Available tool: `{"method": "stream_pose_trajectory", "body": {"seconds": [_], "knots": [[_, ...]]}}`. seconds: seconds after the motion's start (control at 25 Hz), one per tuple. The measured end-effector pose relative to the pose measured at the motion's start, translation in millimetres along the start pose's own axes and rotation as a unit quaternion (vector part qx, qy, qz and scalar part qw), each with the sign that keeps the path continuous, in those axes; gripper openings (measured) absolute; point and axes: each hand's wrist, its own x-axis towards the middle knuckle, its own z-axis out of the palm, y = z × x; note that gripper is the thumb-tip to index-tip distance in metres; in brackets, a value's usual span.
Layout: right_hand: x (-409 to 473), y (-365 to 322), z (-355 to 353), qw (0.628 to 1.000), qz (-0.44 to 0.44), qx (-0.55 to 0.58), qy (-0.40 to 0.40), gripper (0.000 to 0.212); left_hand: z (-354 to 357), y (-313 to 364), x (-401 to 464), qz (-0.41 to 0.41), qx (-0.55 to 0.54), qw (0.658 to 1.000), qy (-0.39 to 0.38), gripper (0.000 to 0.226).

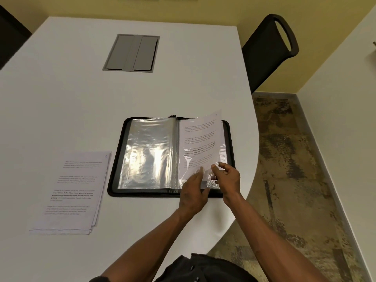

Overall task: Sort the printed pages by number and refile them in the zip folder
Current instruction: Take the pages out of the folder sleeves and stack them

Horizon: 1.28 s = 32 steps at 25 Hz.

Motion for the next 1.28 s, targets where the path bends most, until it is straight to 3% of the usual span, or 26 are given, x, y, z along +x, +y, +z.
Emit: {"method": "stream_pose_trajectory", "body": {"seconds": [0.08, 0.28, 0.6, 0.68, 0.8, 0.88, 1.04, 1.12, 1.28], "knots": [[-1, -3, 2, 1.000, -0.009, -0.004, -0.008, 0.028, 0, 7, 4, -0.010, 0.006, 0.999, 0.031, 0.066], [-4, -4, 1, 1.000, -0.017, -0.002, -0.004, 0.024, -7, 12, 15, -0.012, 0.047, 0.995, 0.089, 0.028], [-6, -1, -7, 0.999, 0.000, -0.018, 0.029, 0.029, -14, 13, 14, -0.003, 0.083, 0.993, 0.079, 0.013], [-7, 5, -9, 0.999, 0.010, -0.026, 0.045, 0.034, -12, 8, 10, 0.012, 0.084, 0.994, 0.072, 0.012], [-11, 12, -11, 0.998, 0.025, -0.041, 0.043, 0.064, -7, 2, 0, 0.045, 0.094, 0.993, 0.060, 0.011], [-13, 17, -12, 0.997, 0.034, -0.057, 0.037, 0.067, -1, -2, -10, 0.068, 0.102, 0.991, 0.052, 0.011], [-17, 29, -19, 0.989, 0.064, -0.127, 0.045, 0.047, 9, -11, -36, 0.101, 0.095, 0.990, 0.023, 0.013], [-21, 34, -23, 0.985, 0.078, -0.144, 0.052, 0.036, 6, -15, -47, 0.090, 0.073, 0.993, 0.000, 0.025], [-33, 43, -29, 0.990, 0.109, -0.078, 0.047, 0.032, -16, -37, -52, 0.045, 0.009, 0.998, 0.036, 0.043]]}}
